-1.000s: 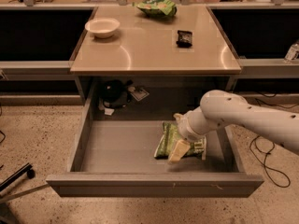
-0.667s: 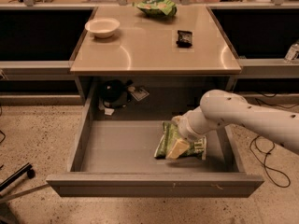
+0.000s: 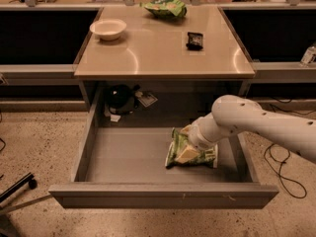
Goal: Pick green jalapeno chip bag from top drawer and place on counter
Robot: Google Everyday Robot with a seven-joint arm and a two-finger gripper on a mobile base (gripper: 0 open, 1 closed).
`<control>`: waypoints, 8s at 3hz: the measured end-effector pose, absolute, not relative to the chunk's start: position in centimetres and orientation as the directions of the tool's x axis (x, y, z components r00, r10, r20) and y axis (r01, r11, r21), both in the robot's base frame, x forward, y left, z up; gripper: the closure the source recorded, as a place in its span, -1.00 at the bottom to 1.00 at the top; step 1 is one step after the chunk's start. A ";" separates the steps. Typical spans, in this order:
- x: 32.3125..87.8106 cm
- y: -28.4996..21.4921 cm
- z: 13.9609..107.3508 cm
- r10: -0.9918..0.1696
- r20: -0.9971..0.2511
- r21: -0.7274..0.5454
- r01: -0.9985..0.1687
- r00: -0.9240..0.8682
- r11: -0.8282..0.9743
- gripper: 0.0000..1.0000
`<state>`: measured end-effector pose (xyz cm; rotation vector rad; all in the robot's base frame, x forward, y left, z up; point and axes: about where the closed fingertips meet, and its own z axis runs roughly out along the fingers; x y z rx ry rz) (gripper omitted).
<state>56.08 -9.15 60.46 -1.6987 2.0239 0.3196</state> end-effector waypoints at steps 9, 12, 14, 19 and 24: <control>69.6 -0.1 94.1 -0.823 -0.374 -0.481 -0.848 0.427 -0.221 1.00; 82.8 3.8 101.6 -0.865 -0.355 -0.690 -0.723 0.356 -0.014 1.00; 82.3 -1.0 96.3 -0.882 -0.470 -0.465 -0.859 0.037 0.212 1.00; 81.4 0.8 84.0 -0.856 -0.516 -0.224 -0.964 -0.007 0.142 1.00; 81.4 0.8 84.1 -0.856 -0.516 -0.224 -0.964 -0.007 0.142 -1.00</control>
Offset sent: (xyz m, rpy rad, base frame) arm 0.0159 -0.0223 0.2227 0.0117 -0.1265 0.0297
